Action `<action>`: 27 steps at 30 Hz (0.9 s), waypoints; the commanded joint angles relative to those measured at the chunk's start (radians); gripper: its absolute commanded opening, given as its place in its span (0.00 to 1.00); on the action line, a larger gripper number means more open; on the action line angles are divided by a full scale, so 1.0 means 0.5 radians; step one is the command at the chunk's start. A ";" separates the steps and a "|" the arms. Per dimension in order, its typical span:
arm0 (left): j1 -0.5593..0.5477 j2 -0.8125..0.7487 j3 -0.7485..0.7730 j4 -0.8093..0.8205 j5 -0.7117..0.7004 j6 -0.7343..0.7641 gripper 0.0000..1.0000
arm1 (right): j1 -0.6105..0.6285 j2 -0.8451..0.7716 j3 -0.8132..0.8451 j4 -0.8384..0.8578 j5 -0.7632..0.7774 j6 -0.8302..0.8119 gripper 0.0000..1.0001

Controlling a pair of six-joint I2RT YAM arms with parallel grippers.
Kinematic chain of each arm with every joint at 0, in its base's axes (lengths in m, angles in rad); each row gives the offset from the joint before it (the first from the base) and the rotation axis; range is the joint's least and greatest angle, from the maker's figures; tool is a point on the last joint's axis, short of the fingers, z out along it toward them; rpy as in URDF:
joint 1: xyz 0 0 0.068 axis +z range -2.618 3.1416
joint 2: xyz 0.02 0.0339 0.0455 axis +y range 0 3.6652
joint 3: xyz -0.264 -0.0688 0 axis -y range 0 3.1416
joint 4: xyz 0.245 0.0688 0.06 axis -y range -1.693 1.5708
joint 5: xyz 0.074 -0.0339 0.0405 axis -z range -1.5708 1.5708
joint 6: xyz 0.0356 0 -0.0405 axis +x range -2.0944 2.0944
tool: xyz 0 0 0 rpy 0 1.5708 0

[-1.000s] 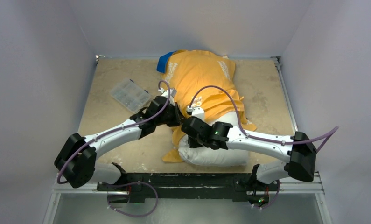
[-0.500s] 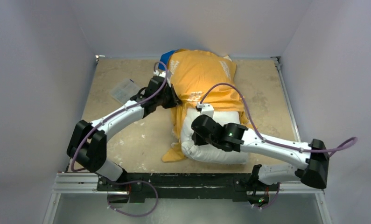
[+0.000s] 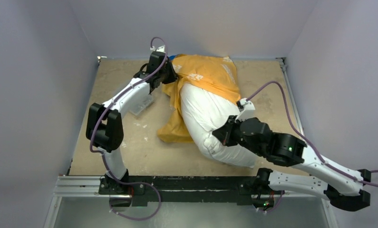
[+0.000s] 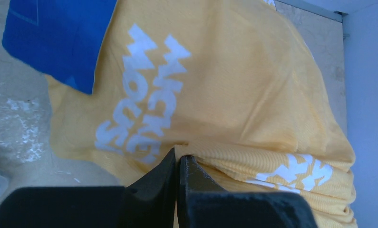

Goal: Remove the pillowcase from the pillow

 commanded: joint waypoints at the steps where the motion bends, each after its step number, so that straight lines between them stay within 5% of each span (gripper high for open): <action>1: 0.198 0.017 0.126 0.047 -0.361 0.112 0.00 | 0.030 -0.247 0.171 0.047 -0.127 0.014 0.00; 9: 0.276 -0.154 0.008 0.054 -0.339 0.115 0.00 | 0.031 -0.518 0.146 0.384 -0.347 -0.149 0.00; 10: 0.273 -0.189 -0.037 0.072 -0.295 0.099 0.00 | 0.029 -0.510 0.132 0.411 -0.370 -0.164 0.09; 12: 0.266 -0.265 -0.138 0.117 -0.231 0.065 0.00 | 0.031 -0.463 0.108 0.470 -0.403 -0.205 0.42; 17: 0.142 -0.462 -0.411 0.190 -0.160 0.037 0.00 | 0.031 -0.250 0.128 0.668 -0.421 -0.338 0.96; 27: -0.049 -0.762 -0.771 0.241 -0.128 0.002 0.00 | 0.001 0.813 0.425 0.626 0.189 -0.271 0.99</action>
